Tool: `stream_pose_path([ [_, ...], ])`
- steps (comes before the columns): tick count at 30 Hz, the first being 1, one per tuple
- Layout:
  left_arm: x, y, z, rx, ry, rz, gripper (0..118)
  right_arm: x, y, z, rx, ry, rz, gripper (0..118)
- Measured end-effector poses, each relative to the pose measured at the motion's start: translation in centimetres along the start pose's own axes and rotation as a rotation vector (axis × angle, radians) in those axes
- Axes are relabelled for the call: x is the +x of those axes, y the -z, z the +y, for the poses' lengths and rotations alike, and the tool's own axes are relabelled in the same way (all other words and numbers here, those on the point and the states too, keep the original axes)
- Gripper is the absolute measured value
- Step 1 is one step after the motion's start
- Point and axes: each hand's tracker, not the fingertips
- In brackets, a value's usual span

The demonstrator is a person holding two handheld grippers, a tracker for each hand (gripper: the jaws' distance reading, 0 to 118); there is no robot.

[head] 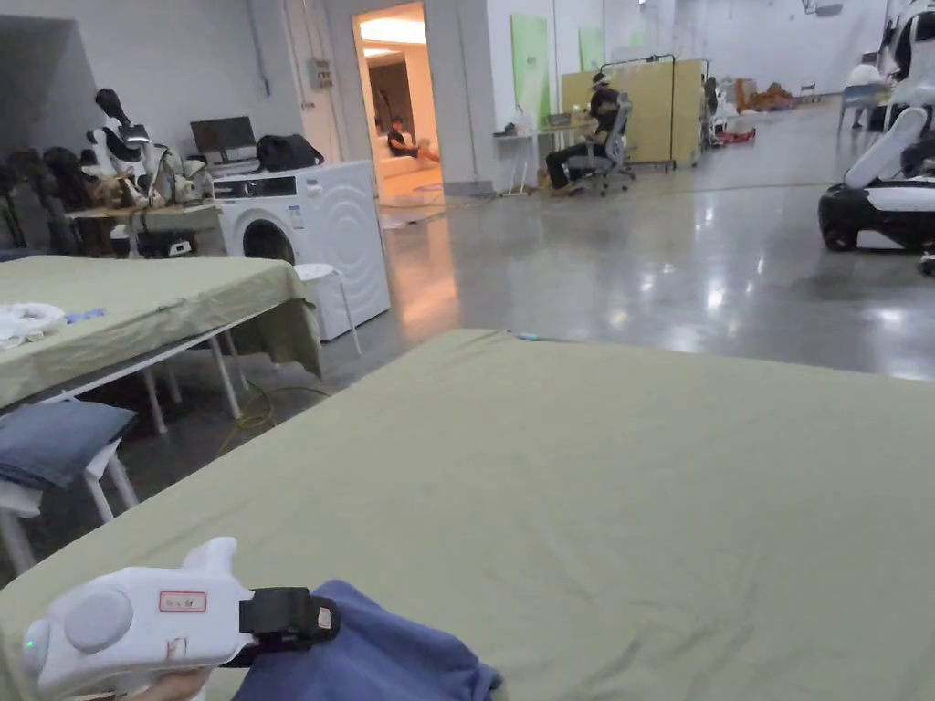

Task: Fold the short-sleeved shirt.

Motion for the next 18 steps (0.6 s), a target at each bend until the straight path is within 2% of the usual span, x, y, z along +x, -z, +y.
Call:
stream_pose_path([
  [2, 2.2, -1.5, 0.7, 0.039, 0.159, 0.124, 53, -0.1, -1.0, 0.2, 0.027, -0.036, -0.035, 0],
  [3, 3.7, -2.4, 1.0, 0.079, 0.264, 0.185, 55, -0.3, -1.6, 0.4, 0.043, -0.054, -0.064, 0],
  [5, 7.6, -5.5, 0.8, 0.164, 0.387, 0.250, 55, -0.7, -3.0, 1.0, 0.067, -0.083, -0.122, 0],
  [8, 13.1, -9.7, -0.1, 0.305, 0.480, 0.103, 55, -1.7, -5.5, 1.4, 0.152, -0.207, -0.224, 0],
  [9, 12.8, -10.6, 0.0, 0.351, 0.497, 0.062, 55, -2.1, -6.3, 1.5, 0.186, -0.244, -0.253, 0],
  [12, 18.5, -13.7, -3.3, 0.513, 0.566, -0.077, 55, -3.0, -8.8, 1.9, 0.320, -0.349, -0.318, 0],
  [15, 23.4, -15.3, -8.4, 0.755, 0.671, -0.177, 55, -3.4, -11.0, 2.5, 0.448, -0.413, -0.363, 0],
  [18, 27.5, -14.8, -12.8, 0.835, 0.705, -0.227, 53, -4.1, -12.9, 3.5, 0.573, -0.458, -0.398, 0],
])
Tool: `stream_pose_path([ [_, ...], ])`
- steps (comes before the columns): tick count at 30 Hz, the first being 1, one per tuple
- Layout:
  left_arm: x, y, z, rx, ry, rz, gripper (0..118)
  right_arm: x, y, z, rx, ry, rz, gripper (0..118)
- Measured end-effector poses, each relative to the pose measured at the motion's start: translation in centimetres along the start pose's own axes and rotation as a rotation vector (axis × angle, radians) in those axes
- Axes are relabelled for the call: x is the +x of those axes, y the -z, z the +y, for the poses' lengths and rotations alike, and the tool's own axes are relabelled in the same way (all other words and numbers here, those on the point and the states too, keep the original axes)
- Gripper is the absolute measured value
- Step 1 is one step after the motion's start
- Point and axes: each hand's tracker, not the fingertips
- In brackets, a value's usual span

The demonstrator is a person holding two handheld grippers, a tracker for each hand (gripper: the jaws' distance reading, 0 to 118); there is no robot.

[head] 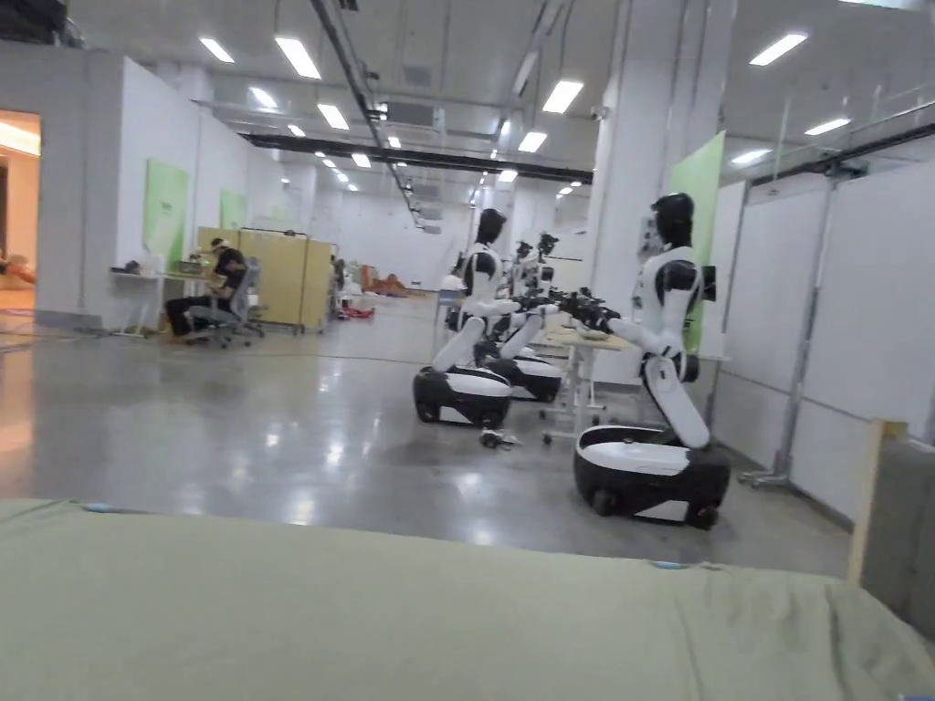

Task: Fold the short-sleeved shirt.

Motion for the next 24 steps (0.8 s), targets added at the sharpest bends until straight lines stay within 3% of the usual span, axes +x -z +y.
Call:
stream_pose_path([
  [5, 5.6, 1.7, -1.4, -0.023, -0.097, -0.046, 40, -0.3, -1.8, 3.2, 0.204, 0.010, -0.063, 0],
  [6, 6.2, 1.8, -1.3, -0.039, -0.111, -0.041, 16, -0.5, -2.1, 3.6, 0.223, -0.012, -0.080, 0],
  [7, 6.5, 2.4, -1.6, -0.074, -0.110, -0.014, 4, -0.7, -2.5, 3.6, 0.234, -0.037, -0.116, 0],
  [9, 7.4, 2.3, -1.8, -0.100, -0.056, 0.074, 3, -1.1, -3.4, 3.1, 0.261, -0.079, -0.172, 0],
  [14, 7.6, 1.9, -1.3, -0.120, -0.075, 0.058, 3, -1.0, -3.7, 1.0, 0.210, -0.154, -0.218, 0],
  [20, 6.4, 1.0, -1.3, -0.136, -0.110, 0.058, 3, -0.3, -2.8, 0.3, 0.154, -0.168, -0.232, 0],
  [24, 6.2, 0.5, -1.0, -0.129, -0.111, 0.064, 3, -0.3, -2.9, 0.7, 0.165, -0.122, -0.216, 0],
])
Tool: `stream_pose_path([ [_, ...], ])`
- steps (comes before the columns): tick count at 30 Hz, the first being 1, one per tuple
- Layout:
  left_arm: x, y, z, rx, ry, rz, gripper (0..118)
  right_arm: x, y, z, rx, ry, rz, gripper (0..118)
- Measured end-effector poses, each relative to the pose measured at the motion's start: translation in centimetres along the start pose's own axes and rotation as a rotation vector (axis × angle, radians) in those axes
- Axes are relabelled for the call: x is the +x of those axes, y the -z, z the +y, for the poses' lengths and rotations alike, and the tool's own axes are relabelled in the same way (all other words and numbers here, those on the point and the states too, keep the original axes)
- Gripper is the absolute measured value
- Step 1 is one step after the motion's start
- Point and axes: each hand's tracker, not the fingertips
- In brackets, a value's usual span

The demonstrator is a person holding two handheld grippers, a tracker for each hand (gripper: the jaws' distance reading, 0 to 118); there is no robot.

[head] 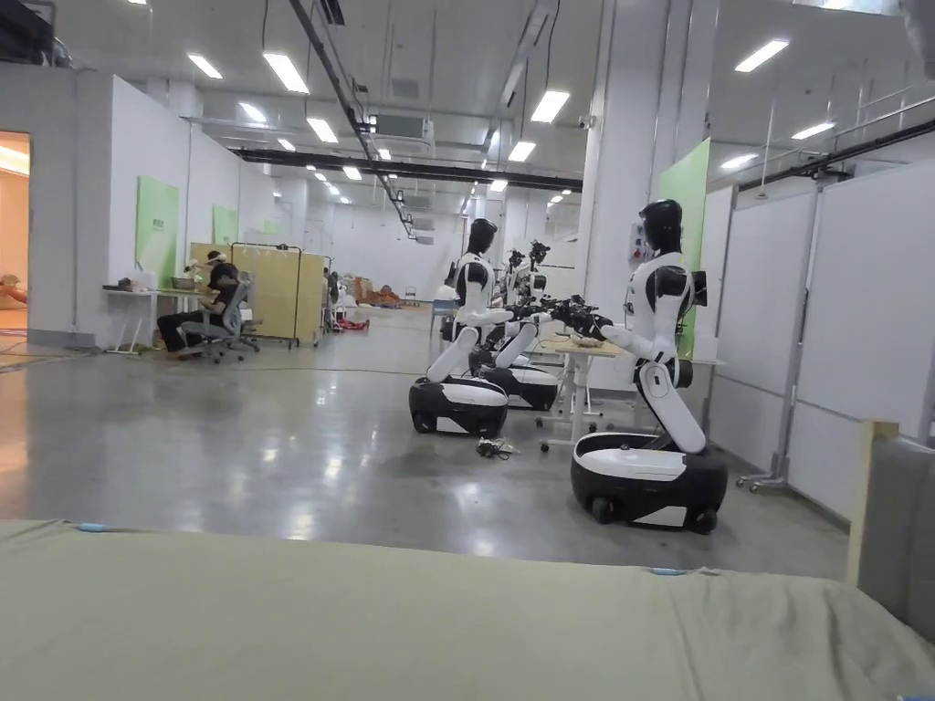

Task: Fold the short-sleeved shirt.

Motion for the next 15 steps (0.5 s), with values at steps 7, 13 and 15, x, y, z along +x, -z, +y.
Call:
stream_pose_path([
  [7, -0.1, -0.4, 0.1, 0.021, 0.007, -0.002, 10, -0.4, -0.4, 0.6, 0.007, -0.046, 0.006, 56],
  [13, -0.2, -0.7, 0.5, 0.045, 0.007, 0.012, 66, -0.8, -0.6, 1.4, 0.025, 0.019, 0.053, 99],
  [15, -0.4, -0.8, 0.5, 0.052, -0.005, 0.009, 66, -0.8, -1.0, 1.6, 0.056, 0.029, 0.066, 118],
])
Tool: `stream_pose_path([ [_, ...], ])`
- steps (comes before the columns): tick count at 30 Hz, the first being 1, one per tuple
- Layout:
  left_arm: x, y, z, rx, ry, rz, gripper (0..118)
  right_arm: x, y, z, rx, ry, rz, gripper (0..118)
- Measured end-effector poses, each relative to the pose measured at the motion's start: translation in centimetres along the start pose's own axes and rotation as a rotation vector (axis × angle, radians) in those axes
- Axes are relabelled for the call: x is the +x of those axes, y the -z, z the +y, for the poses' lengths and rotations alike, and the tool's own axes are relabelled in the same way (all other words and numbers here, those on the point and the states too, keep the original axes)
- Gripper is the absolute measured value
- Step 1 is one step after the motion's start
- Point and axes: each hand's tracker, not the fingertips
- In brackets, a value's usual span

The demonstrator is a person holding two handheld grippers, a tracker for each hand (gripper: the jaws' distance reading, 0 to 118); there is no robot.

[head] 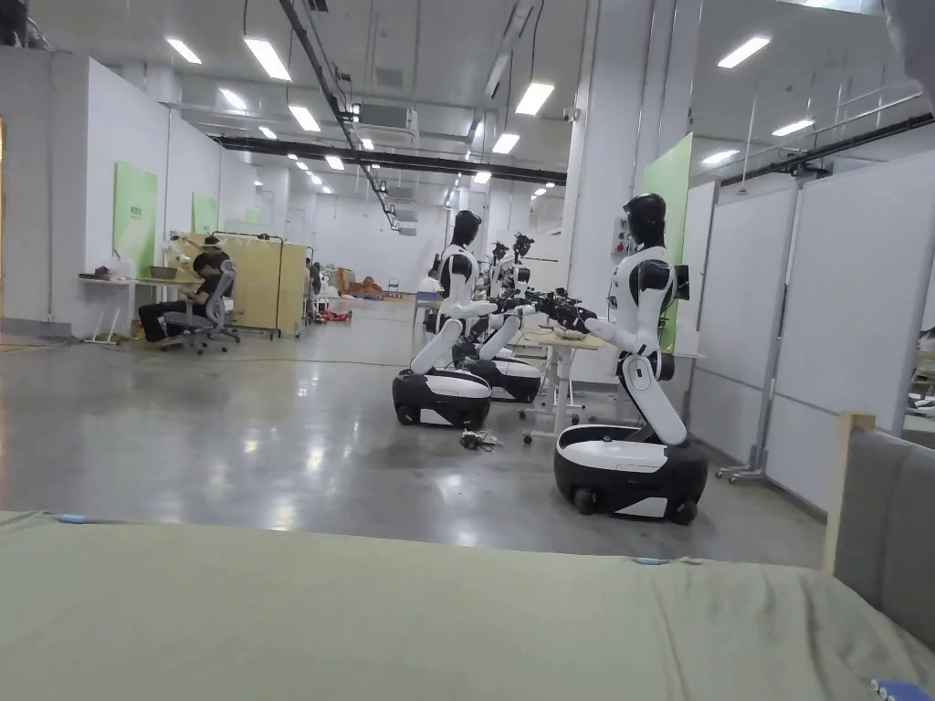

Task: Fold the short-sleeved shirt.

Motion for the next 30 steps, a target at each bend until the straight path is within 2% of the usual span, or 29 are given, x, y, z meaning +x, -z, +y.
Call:
stream_pose_path([
  [5, -0.4, -0.4, 0.0, 0.019, -0.016, -0.002, 66, -0.4, -0.1, 0.4, 0.008, 0.016, 0.031, 118],
  [9, -0.5, -0.7, 0.2, 0.033, -0.025, -0.007, 66, -0.8, 0.0, 0.5, 0.002, 0.012, 0.017, 118],
  [12, -0.6, -0.7, 0.2, 0.031, -0.024, -0.011, 66, -0.8, 0.2, 0.5, -0.004, 0.042, 0.000, 118],
  [14, -0.6, -0.8, 0.3, 0.025, -0.016, -0.008, 66, -0.5, 0.5, 0.8, -0.011, 0.094, -0.015, 118],
  [20, -0.6, -0.7, 0.3, 0.012, -0.032, 0.002, 66, 0.5, 1.2, 1.9, -0.071, 0.269, 0.024, 118],
  [23, -0.8, -0.5, 0.6, 0.005, -0.042, -0.002, 66, 0.4, 1.4, 2.3, -0.101, 0.360, -0.025, 118],
  [25, -0.8, -0.4, 0.6, 0.003, -0.043, 0.002, 66, 0.3, 1.8, 2.7, -0.127, 0.390, -0.065, 118],
  [28, -0.8, -0.5, 0.6, 0.006, -0.045, -0.001, 66, 0.5, 2.2, 2.9, -0.168, 0.440, -0.083, 118],
  [30, -0.9, -0.5, 0.6, 0.006, -0.059, -0.006, 66, 0.8, 2.6, 3.4, -0.233, 0.514, -0.083, 118],
])
